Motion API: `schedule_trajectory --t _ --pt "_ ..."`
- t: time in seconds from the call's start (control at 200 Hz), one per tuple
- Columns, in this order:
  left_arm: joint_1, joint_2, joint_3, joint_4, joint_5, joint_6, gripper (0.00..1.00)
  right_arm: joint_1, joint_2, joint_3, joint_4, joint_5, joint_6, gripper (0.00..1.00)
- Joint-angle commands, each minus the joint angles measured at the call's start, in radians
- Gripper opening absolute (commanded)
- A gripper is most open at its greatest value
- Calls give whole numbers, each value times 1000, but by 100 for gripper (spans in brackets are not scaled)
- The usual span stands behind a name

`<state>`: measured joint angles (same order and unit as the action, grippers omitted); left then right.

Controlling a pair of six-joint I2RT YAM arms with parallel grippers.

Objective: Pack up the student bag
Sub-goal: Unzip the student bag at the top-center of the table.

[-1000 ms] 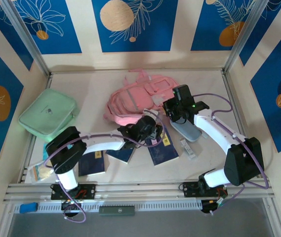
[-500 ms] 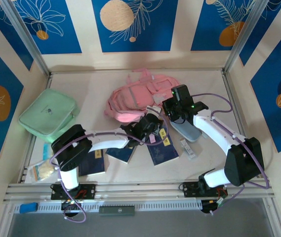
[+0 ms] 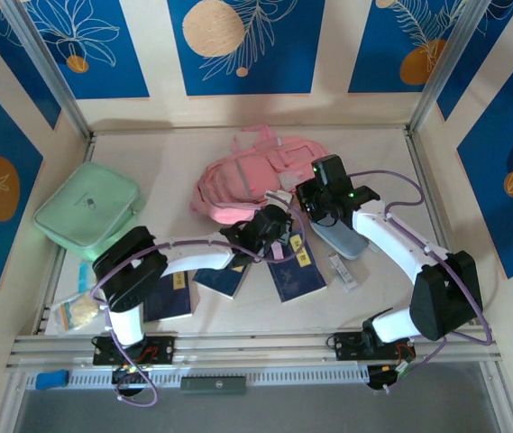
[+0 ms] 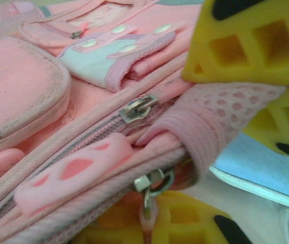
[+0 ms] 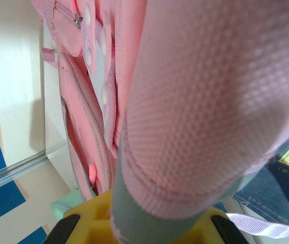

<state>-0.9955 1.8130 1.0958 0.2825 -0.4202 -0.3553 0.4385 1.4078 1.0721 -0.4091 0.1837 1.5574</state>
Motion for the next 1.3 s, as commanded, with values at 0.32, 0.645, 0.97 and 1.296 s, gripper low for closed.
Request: schedule_trajectory --t 0.32,0.645,0.97,1.296 --pt "111 -212 -163 6 346 -47 0 -27 -29 43 -1 -67 -41 0" --pt "172 -295 -192 -110 516 26 0 -38 -13 67 -3 -95 -50 0" --pt "176 -312 -198 -98 489 97 0 -39 -34 67 -21 -96 -13 0" --pt "259 -413 -270 -273 555 114 0 -216 89 137 26 -267 -194 0"
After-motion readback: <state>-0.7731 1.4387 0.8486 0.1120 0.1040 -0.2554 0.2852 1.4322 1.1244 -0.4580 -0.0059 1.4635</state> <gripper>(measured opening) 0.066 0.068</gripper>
